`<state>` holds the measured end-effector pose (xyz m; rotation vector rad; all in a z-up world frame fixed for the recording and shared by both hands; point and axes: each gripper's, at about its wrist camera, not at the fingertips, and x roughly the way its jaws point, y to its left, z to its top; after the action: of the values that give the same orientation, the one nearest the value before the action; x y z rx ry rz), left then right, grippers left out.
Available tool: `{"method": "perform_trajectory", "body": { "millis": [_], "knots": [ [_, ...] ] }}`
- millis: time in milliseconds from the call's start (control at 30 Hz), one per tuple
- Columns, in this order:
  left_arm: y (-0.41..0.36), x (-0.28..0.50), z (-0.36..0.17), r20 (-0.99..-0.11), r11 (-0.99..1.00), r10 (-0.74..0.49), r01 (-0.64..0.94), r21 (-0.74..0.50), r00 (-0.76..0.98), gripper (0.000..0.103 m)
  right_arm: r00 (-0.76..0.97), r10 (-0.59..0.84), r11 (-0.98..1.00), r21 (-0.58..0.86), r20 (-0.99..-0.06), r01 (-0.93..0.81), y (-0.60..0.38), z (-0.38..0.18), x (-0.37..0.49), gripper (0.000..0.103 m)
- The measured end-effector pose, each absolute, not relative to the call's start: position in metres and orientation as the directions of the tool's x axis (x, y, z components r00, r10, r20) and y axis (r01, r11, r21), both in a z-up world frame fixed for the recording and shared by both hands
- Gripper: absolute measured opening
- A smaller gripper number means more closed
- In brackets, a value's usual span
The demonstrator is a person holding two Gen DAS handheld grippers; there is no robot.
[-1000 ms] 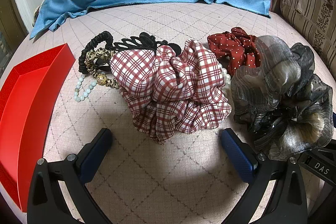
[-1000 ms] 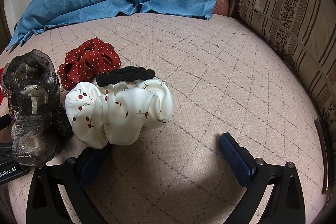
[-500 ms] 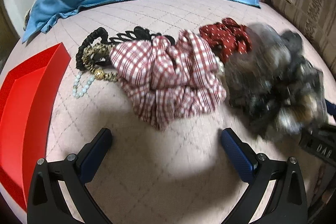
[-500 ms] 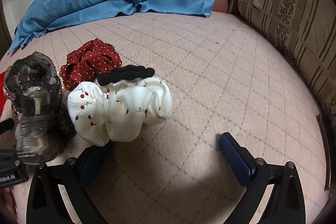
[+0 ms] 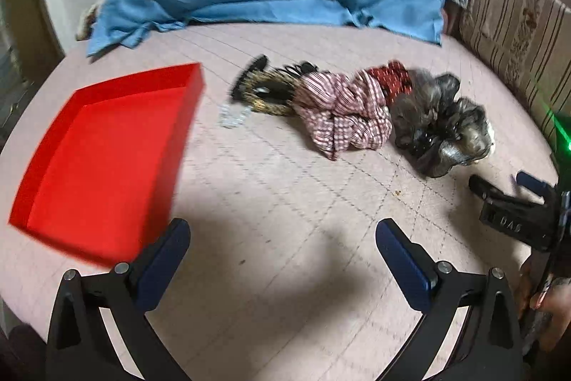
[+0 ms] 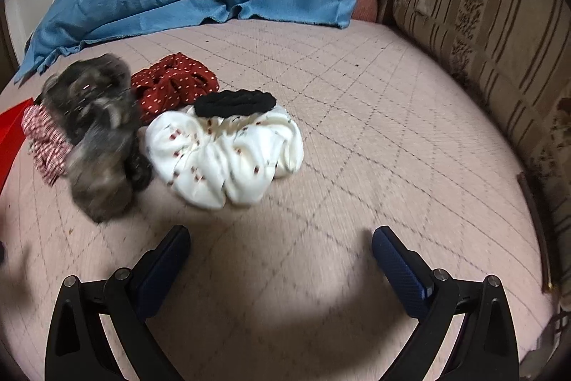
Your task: Organize jewelry
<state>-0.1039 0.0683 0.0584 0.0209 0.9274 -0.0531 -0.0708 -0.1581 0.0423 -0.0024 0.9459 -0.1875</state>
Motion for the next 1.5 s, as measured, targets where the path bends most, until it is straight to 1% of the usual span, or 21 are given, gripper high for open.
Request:
{"method": "perform_trajectory", "body": {
  "millis": [200,300,467,567,700,800,967,1133,1233,1367,1433,1500],
  "knots": [
    [0.078,-0.129,0.084,-0.753,0.998,-0.064,0.057,-0.036,0.655,0.103,0.658,-0.167,0.976,-0.029,-0.734,0.216,-0.152,0.065,-0.112,0.103],
    [0.077,-0.14,0.094,-0.737,0.996,-0.088,0.079,-0.046,0.67,0.103,0.696,-0.172,0.976,-0.027,-0.698,0.214,-0.142,0.073,-0.129,0.103],
    [0.079,-0.157,0.111,-0.701,0.997,-0.066,0.076,-0.017,0.711,0.103,0.752,-0.161,0.979,-0.007,-0.639,0.203,-0.13,0.085,-0.148,0.103],
    [0.084,-0.169,0.122,-0.665,0.998,-0.057,0.07,-0.007,0.745,0.103,0.753,-0.147,0.98,0.007,-0.641,0.197,-0.124,0.085,-0.157,0.103],
    [0.094,-0.181,0.133,-0.633,0.997,-0.068,0.07,-0.022,0.771,0.103,0.732,-0.135,0.979,0.026,-0.668,0.203,-0.12,0.082,-0.166,0.103],
    [0.098,-0.188,0.139,-0.616,0.997,-0.072,0.067,-0.031,0.785,0.103,0.711,-0.127,0.984,0.004,-0.692,0.18,-0.114,0.084,-0.172,0.103],
    [0.104,-0.198,0.146,-0.589,0.998,-0.067,0.061,-0.031,0.805,0.103,0.722,-0.145,0.987,-0.047,-0.676,0.154,-0.099,0.098,-0.185,0.103],
    [0.107,-0.211,0.156,-0.543,0.999,-0.03,0.039,0.004,0.839,0.103,0.751,-0.143,0.989,-0.068,-0.645,0.13,-0.09,0.121,-0.194,0.103],
    [0.112,-0.217,0.163,-0.517,1.0,-0.027,0.029,-0.005,0.855,0.103,0.775,-0.105,0.994,-0.035,-0.623,0.106,-0.087,0.135,-0.198,0.103],
    [0.123,-0.224,0.173,-0.498,0.999,-0.038,0.018,-0.045,0.866,0.103,0.781,-0.063,0.996,0.008,-0.622,0.086,-0.083,0.147,-0.201,0.103],
    [0.128,-0.228,0.179,-0.489,0.999,-0.028,0.009,-0.042,0.872,0.103,0.767,-0.082,0.996,-0.032,-0.636,0.08,-0.077,0.152,-0.201,0.103],
    [0.132,-0.231,0.185,-0.477,0.999,-0.017,0.001,-0.034,0.879,0.103,0.757,-0.12,0.992,-0.109,-0.642,0.064,-0.068,0.161,-0.198,0.103]
  ]
}}
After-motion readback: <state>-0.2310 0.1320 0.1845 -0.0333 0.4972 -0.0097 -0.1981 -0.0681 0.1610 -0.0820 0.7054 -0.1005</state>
